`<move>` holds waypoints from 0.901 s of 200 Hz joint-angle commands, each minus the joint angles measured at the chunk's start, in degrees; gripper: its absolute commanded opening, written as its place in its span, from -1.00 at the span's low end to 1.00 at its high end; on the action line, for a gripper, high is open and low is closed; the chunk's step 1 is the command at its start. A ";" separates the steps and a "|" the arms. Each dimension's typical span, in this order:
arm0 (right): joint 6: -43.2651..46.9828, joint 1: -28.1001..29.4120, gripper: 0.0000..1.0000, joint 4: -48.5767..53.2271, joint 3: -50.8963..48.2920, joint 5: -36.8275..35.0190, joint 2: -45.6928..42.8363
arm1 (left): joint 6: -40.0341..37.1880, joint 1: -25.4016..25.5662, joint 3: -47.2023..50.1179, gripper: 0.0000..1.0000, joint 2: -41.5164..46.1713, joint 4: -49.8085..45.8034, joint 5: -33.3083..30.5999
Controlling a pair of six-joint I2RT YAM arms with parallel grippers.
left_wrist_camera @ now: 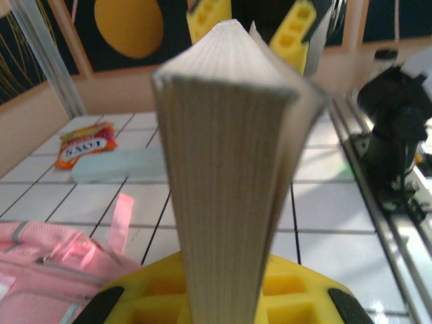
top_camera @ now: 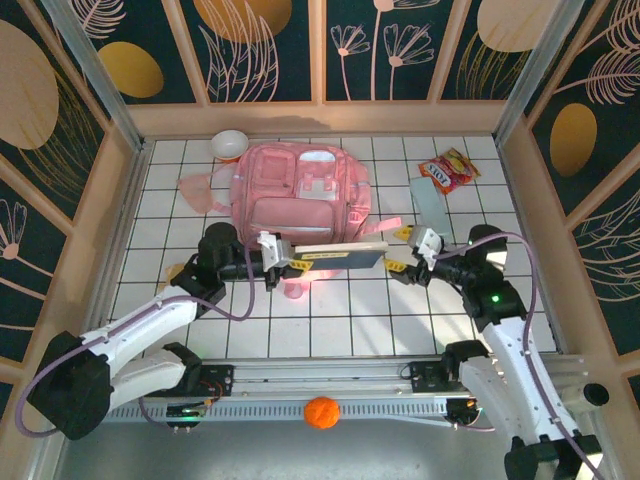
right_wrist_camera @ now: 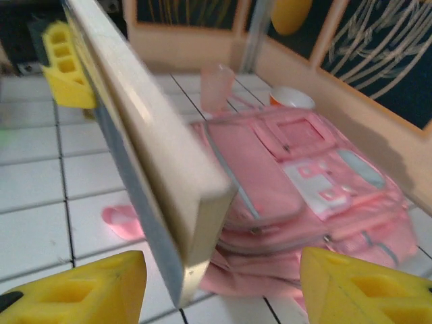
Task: Pack the student bag
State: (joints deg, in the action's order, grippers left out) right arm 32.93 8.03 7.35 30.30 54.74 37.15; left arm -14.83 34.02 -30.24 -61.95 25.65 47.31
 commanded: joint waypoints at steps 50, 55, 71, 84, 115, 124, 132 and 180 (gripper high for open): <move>-26.58 -0.26 0.14 -31.07 -5.14 21.09 3.74 | 13.69 -0.27 -1.90 -1.00 -3.00 20.42 11.40; -26.65 0.64 0.11 -31.12 -4.78 21.37 4.45 | 13.62 -0.27 -2.14 -1.00 -3.31 20.41 11.69; -26.69 3.46 0.02 -31.04 -3.50 21.67 6.60 | 13.84 -0.31 -2.65 -1.00 -4.35 20.42 12.93; -26.95 5.86 -0.01 -31.64 -2.78 21.07 7.94 | 14.20 -0.27 -2.98 -1.00 -5.07 20.61 13.64; -28.72 8.18 -0.48 -36.23 -3.14 20.57 9.26 | 15.03 -0.29 -3.24 -1.00 -5.09 21.66 13.26; -28.38 7.74 -0.95 -35.85 -3.06 20.44 9.35 | 15.01 -0.28 -3.00 -1.00 -4.84 21.64 12.30; -27.98 6.91 -1.00 -34.69 -2.97 20.14 9.28 | 14.93 -0.28 -2.87 -1.00 -4.63 21.50 10.92; -32.24 -1.67 -1.00 -34.15 -7.23 18.62 4.51 | -1.37 -0.33 -6.74 0.47 1.22 -0.29 -5.44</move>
State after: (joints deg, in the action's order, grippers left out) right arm 5.19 9.76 -23.81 25.30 74.81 45.19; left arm -3.46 34.09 -31.92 -64.84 38.83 51.53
